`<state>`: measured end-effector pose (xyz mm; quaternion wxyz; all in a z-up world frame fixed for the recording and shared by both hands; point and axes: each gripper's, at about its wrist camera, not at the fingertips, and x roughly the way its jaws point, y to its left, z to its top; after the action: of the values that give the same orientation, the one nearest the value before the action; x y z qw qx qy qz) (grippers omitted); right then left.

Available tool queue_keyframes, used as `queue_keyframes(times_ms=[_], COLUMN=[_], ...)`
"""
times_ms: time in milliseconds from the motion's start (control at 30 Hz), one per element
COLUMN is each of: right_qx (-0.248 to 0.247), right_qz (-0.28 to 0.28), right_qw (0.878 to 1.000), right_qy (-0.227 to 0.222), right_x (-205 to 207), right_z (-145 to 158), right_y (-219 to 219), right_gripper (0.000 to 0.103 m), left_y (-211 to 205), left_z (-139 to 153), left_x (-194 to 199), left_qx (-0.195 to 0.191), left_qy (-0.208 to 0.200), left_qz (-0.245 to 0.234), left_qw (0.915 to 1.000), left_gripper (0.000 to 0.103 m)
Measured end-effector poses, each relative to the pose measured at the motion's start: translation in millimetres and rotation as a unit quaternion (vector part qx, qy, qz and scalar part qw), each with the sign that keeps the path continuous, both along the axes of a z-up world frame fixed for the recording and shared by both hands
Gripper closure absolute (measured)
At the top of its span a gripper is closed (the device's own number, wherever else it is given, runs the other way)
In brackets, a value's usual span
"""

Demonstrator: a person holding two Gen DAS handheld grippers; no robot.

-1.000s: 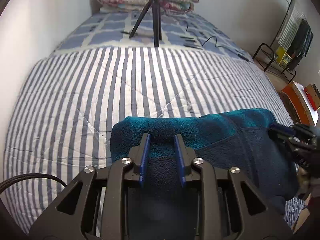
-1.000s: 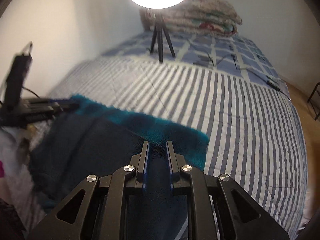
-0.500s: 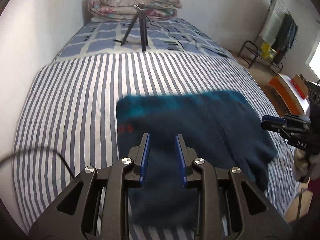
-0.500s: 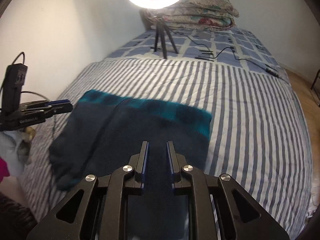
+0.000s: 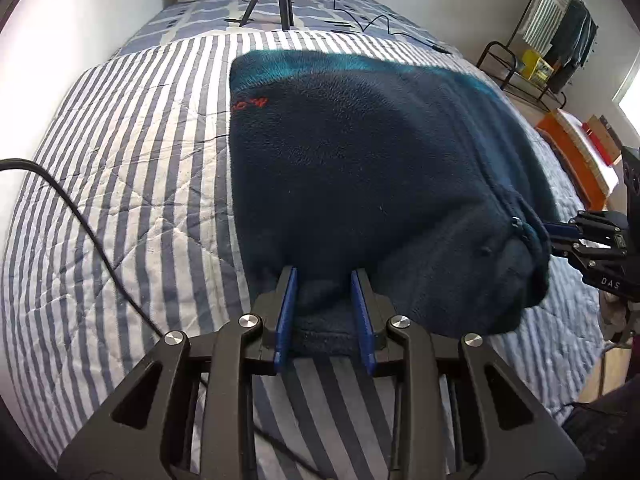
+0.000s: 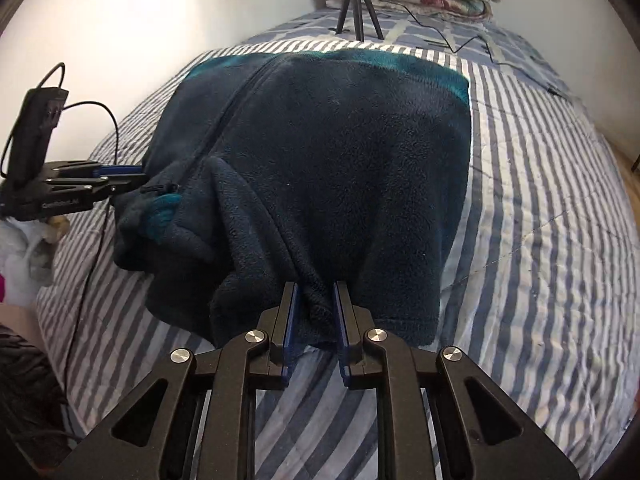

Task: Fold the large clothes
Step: 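Grasp the folded bundle with both grippers and lift it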

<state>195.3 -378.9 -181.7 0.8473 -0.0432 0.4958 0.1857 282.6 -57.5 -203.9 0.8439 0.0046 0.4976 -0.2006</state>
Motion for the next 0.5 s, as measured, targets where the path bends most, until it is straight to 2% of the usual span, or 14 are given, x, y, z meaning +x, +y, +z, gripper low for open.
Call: queue_keyframes(times_ms=[67, 133, 167, 200, 233, 300, 367, 433, 500], right_qx=[0.010, 0.035, 0.045, 0.051, 0.060, 0.086, 0.106, 0.120, 0.141], right_qz=[0.008, 0.002, -0.005, -0.012, -0.017, -0.039, -0.059, -0.064, -0.064], right_qw=[1.000, 0.999, 0.998, 0.998, 0.997, 0.992, 0.988, 0.987, 0.986], right_qy=[-0.009, -0.027, -0.035, -0.044, -0.054, -0.081, -0.096, -0.091, -0.069], right_x=[-3, -8, -9, -9, -10, -8, -5, 4, 13], right_z=[15, 31, 37, 43, 47, 55, 59, 57, 49], right_y=[-4, -18, -26, -35, -43, -62, -76, -84, -91], right_gripper=[0.087, 0.086, 0.080, 0.069, 0.062, 0.034, 0.023, 0.021, 0.021], left_y=[14, 33, 41, 53, 60, 80, 91, 96, 98], left_z=[12, 26, 31, 35, 37, 36, 26, 8, -7], left_x=[-2, -2, -1, 3, 7, 19, 29, 43, 52], left_qx=[-0.031, -0.065, -0.081, -0.110, -0.129, -0.186, -0.225, -0.261, -0.279], left_qy=[-0.004, -0.015, -0.016, -0.013, -0.008, 0.015, 0.044, 0.092, 0.125], left_qz=[0.004, 0.019, 0.028, 0.041, 0.049, 0.078, 0.092, 0.095, 0.098], left_qw=[0.9995, 0.9976, 0.9962, 0.9930, 0.9904, 0.9794, 0.9691, 0.9562, 0.9471], left_gripper=[0.072, 0.052, 0.047, 0.038, 0.036, 0.030, 0.028, 0.027, 0.027])
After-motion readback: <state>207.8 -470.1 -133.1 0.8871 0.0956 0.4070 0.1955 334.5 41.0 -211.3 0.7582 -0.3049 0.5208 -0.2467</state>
